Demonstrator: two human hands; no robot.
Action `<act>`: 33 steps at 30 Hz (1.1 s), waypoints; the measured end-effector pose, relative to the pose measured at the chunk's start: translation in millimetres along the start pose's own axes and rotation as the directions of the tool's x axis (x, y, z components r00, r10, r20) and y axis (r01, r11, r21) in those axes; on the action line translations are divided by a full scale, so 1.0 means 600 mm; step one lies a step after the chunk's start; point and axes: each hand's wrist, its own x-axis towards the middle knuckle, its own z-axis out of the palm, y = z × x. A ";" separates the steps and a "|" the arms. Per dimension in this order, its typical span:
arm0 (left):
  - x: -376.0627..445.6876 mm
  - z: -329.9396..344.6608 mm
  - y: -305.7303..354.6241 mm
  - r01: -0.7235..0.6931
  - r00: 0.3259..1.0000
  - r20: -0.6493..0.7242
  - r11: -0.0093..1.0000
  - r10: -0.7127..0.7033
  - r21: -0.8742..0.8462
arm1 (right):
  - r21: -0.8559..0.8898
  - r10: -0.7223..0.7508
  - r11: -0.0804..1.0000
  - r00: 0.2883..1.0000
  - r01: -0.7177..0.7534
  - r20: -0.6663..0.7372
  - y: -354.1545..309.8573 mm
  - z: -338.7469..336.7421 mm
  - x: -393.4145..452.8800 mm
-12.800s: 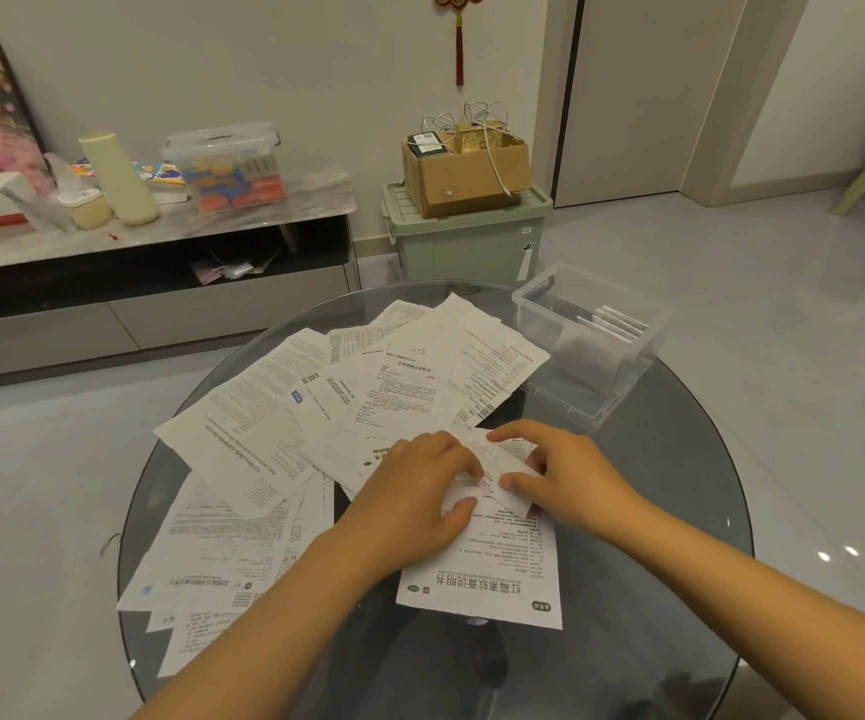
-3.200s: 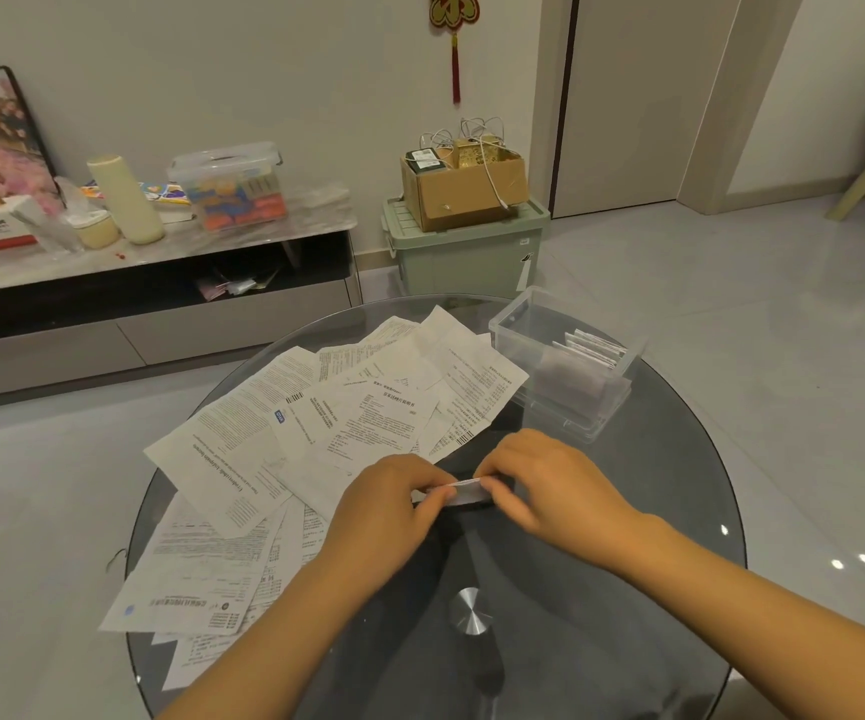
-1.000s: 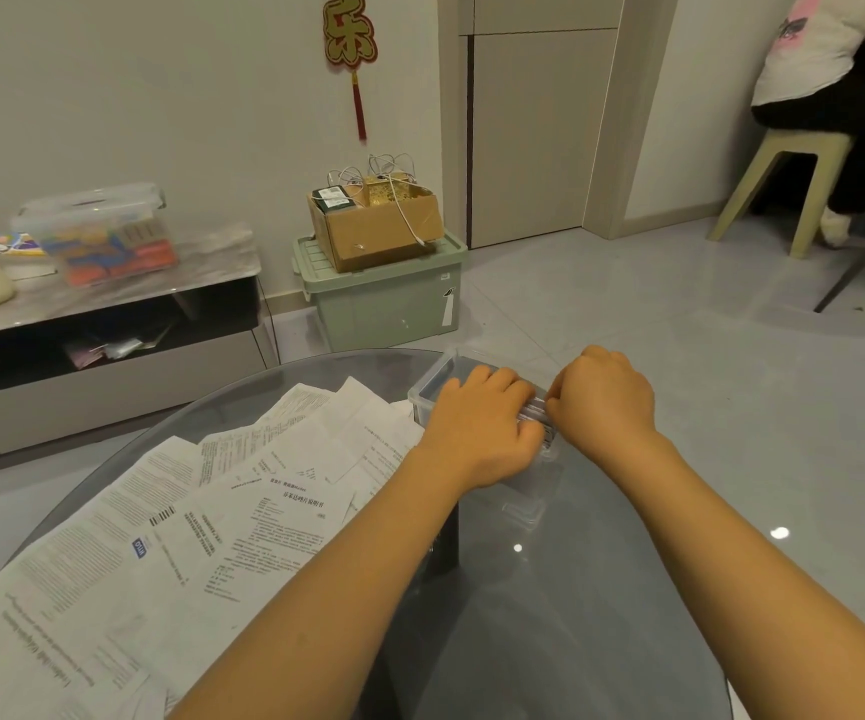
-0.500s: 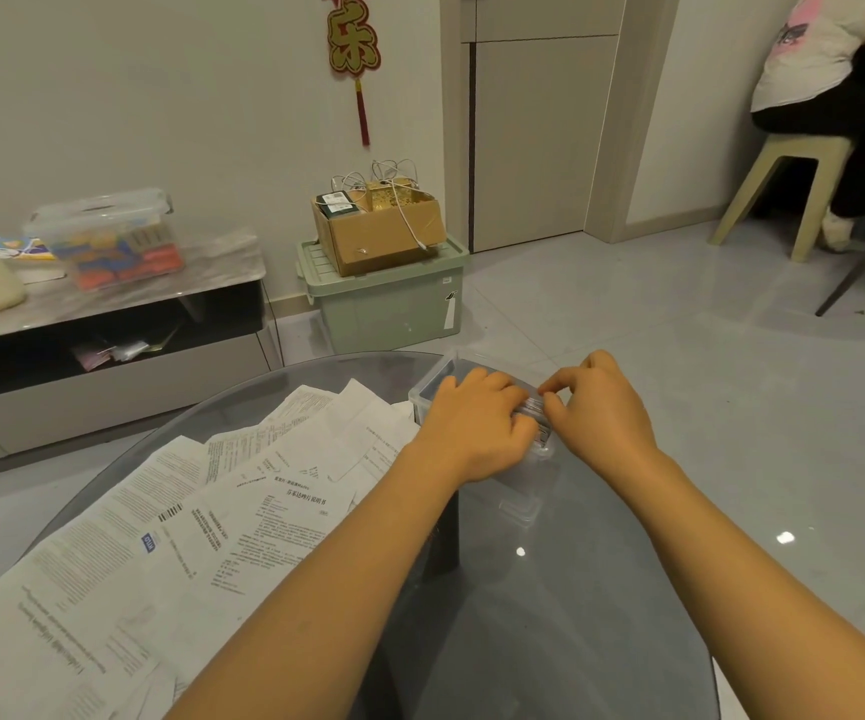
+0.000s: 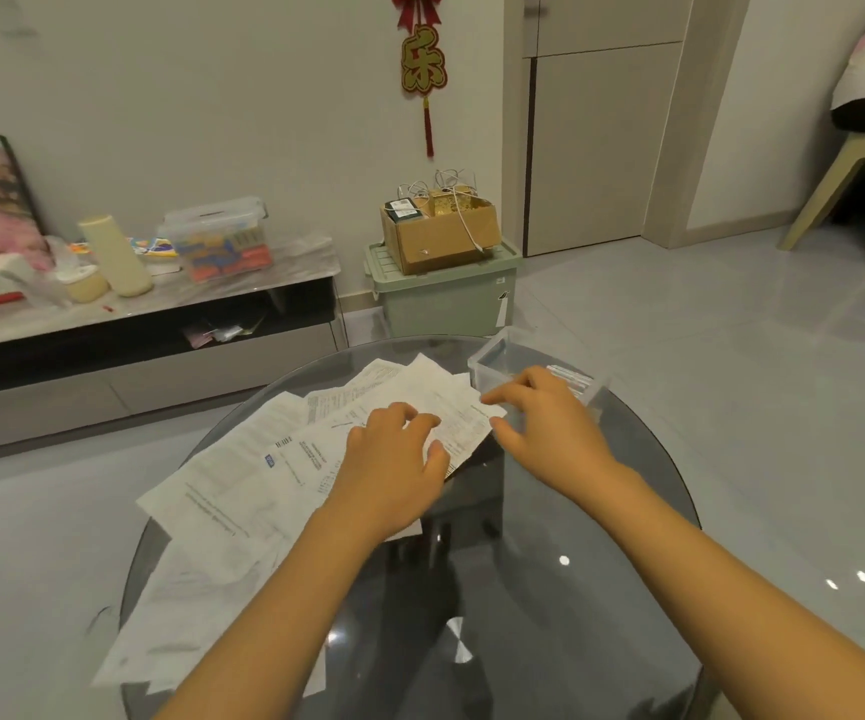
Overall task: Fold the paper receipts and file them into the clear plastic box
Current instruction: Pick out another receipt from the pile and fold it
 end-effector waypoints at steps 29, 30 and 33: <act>-0.087 0.047 -0.108 0.063 0.985 0.168 0.991 -0.043 -0.116 | -0.005 -0.114 0.989 0.776 0.150 0.621 -0.055 0.107 -0.050; -0.089 0.044 -0.103 0.059 0.987 0.155 0.990 -0.039 -0.128 | 0.016 -0.108 0.992 0.789 0.124 0.604 -0.055 0.107 -0.051; -0.096 0.044 -0.096 0.060 0.989 0.146 0.976 -0.030 -0.210 | 0.042 -0.084 0.996 0.803 0.074 0.590 -0.053 0.104 -0.054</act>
